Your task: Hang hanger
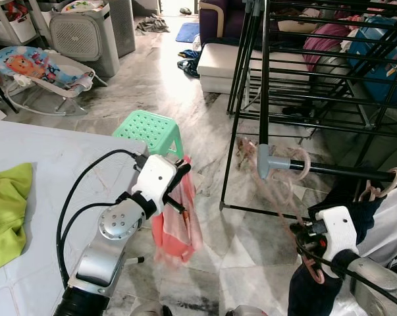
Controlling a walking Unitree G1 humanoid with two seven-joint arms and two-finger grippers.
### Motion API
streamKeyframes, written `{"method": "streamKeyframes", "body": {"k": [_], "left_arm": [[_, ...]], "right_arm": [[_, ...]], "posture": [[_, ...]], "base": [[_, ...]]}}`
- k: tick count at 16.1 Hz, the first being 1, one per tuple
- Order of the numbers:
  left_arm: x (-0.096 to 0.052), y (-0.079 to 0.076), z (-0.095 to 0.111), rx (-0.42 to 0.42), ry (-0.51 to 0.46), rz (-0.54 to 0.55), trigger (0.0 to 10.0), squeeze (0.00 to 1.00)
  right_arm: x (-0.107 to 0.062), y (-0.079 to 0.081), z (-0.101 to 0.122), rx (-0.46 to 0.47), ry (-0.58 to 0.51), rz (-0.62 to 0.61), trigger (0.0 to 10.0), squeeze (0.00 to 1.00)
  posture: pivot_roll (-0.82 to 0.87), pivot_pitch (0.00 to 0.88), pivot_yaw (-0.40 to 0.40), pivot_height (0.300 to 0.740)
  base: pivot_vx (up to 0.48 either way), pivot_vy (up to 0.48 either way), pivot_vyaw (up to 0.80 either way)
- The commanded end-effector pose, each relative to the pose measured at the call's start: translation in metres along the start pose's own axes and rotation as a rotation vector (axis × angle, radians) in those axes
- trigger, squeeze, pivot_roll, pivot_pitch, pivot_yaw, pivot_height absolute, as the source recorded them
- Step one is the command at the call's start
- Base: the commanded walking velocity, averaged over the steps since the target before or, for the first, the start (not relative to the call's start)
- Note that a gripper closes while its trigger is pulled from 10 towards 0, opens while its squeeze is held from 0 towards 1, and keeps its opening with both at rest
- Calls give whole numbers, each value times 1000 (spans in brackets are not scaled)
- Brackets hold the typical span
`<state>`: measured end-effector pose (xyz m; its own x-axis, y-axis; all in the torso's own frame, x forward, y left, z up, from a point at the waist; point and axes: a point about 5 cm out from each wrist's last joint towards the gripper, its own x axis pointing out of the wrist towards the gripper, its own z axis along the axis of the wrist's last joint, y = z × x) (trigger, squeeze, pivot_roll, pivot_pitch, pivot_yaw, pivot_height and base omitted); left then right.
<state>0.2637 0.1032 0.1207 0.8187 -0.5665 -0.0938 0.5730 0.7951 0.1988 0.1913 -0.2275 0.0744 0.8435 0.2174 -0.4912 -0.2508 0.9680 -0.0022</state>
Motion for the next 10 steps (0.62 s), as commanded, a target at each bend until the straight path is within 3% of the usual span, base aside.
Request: {"method": "streamKeyframes", "body": {"k": [1, 4, 6, 8, 10], "left_arm": [[0, -2, 1, 15, -6, -9, 10000, 0], [-4, -1, -5, -8, 9, -6, 10000, 0], [-7, -2, -7, -14, 2, 19, 10000, 0], [-6, -4, -4, -15, -13, 22, 10000, 0], [-2, -2, -1, -12, -23, 37, 10000, 0]], "right_arm": [[-1, 1, 12, -5, -62, -38, 0, 0], [-5, 5, 10, 42, -114, -147, 0, 0], [-15, 13, -4, 60, -108, -191, 0, 0], [-22, 19, -12, 55, -112, -224, 9569, 0], [-22, 22, -11, 5, -156, -237, 10000, 0]], "posture": [[-68, 0, 18, 740], [-67, 0, 33, 740], [-61, 0, 37, 740], [-52, 0, 30, 740], [-49, 0, 24, 740]], "base": [[0, 0, 0], [0, 0, 0], [0, 0, 0], [0, 0, 0], [0, 0, 0]]}}
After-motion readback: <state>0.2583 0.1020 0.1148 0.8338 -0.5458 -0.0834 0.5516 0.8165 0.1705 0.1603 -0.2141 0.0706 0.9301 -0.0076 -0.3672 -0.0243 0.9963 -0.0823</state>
